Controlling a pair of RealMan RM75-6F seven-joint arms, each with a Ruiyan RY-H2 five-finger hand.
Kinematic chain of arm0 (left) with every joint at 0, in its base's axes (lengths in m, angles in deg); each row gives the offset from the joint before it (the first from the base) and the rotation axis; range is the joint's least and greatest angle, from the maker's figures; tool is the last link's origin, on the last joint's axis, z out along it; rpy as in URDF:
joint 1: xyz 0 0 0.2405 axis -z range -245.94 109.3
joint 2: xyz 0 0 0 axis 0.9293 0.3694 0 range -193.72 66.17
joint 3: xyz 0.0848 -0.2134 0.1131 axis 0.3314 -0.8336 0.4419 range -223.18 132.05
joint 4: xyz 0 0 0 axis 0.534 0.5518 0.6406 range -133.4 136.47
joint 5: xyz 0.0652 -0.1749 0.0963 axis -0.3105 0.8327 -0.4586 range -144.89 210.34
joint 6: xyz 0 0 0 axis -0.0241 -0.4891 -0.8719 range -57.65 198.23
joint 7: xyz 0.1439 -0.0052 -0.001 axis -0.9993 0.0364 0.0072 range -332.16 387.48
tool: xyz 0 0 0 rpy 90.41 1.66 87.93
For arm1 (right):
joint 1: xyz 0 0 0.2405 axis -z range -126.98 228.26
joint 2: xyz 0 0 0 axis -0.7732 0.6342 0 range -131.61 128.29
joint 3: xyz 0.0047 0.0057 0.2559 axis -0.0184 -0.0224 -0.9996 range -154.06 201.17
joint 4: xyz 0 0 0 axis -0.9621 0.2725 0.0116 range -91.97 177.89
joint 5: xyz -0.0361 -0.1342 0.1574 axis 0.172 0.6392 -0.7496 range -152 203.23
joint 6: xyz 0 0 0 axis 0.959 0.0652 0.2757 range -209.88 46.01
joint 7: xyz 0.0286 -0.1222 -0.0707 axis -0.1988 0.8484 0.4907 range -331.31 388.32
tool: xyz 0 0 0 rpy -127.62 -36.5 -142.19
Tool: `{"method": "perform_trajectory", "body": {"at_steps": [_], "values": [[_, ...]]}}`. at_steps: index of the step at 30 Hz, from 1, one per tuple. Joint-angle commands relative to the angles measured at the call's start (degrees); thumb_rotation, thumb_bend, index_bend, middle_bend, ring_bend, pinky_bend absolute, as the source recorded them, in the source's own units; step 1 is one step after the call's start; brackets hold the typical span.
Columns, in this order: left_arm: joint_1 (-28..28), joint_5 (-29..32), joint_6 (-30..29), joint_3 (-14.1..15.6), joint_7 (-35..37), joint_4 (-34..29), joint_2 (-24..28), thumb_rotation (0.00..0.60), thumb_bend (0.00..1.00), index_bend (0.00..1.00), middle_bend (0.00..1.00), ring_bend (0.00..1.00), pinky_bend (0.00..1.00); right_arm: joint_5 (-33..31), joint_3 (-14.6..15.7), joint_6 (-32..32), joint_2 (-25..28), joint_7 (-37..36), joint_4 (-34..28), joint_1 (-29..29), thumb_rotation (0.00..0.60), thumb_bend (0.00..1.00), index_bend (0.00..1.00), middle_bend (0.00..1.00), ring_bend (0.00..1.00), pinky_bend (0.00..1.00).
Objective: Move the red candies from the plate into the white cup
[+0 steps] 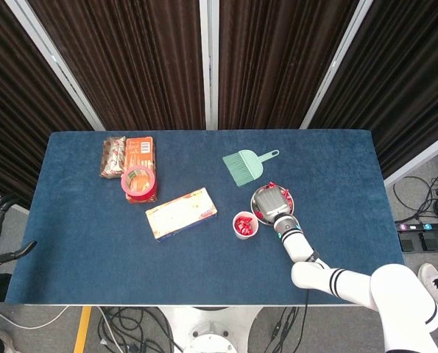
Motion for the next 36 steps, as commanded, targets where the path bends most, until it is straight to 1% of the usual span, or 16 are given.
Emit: {"method": "perform_trajectory", "body": {"at_steps": [1,5,11,14,20,24,27,30,36], "values": [[0.0,0.0,0.0,0.0,0.0,-0.1,0.0,0.162,0.09,0.17,0.16,0.1,0.2,0.3,-0.1,-0.5,0.3,-0.4,-0.6,-0.1,0.6,0.19,0.6,1.0,1.0,1.0],[0.1,-0.1,0.0,0.0,-0.1,-0.2,0.0,0.16,0.09,0.17,0.16,0.1,0.2,1.3,-0.6,-1.7,1.4,-1.4,-2.0,0.1,0.6,0.23,0.62,1.0,1.0,1.0],[0.2,-0.1,0.0,0.0,-0.1,-0.2,-0.1,0.161,0.09,0.17,0.16,0.1,0.2,3.3,-1.3,-3.9,3.6,-3.0,-4.6,0.6,0.6,0.25,0.62,1.0,1.0,1.0],[0.2,-0.1,0.0,-0.1,-0.2,-0.4,-0.1,0.158,0.09,0.17,0.16,0.1,0.2,4.6,-1.9,-5.5,5.2,-3.6,-7.1,0.8,0.6,0.26,0.62,1.0,1.0,1.0],[0.1,-0.2,-0.3,-0.1,-0.6,-0.8,0.1,0.161,0.09,0.17,0.16,0.1,0.2,9.5,-3.2,-10.4,10.0,-4.7,-16.3,1.6,0.6,0.26,0.62,1.0,1.0,1.0],[0.1,-0.2,-0.3,-0.1,-1.1,-1.2,0.1,0.157,0.09,0.17,0.16,0.1,0.2,13.3,-3.0,-13.4,12.9,-4.9,-23.2,2.4,0.6,0.26,0.62,1.0,1.0,1.0],[0.1,-0.3,-0.4,-0.1,-1.4,-1.5,0.1,0.158,0.09,0.17,0.16,0.1,0.2,15.4,-2.5,-14.6,14.1,-4.8,-26.7,3.0,0.6,0.26,0.62,1.0,1.0,1.0],[0.1,-0.5,-0.7,-0.1,-1.8,-1.9,0.2,0.16,0.09,0.17,0.16,0.1,0.2,16.5,-1.9,-14.9,14.5,-4.8,-28.6,3.3,0.6,0.26,0.62,1.0,1.0,1.0],[-0.1,-0.3,-0.8,0.0,-2.1,-2.4,0.4,0.161,0.09,0.17,0.16,0.1,0.2,15.9,-1.2,-13.1,14.0,-5.1,-28.8,3.1,0.6,0.21,0.62,1.0,1.0,1.0]]}}
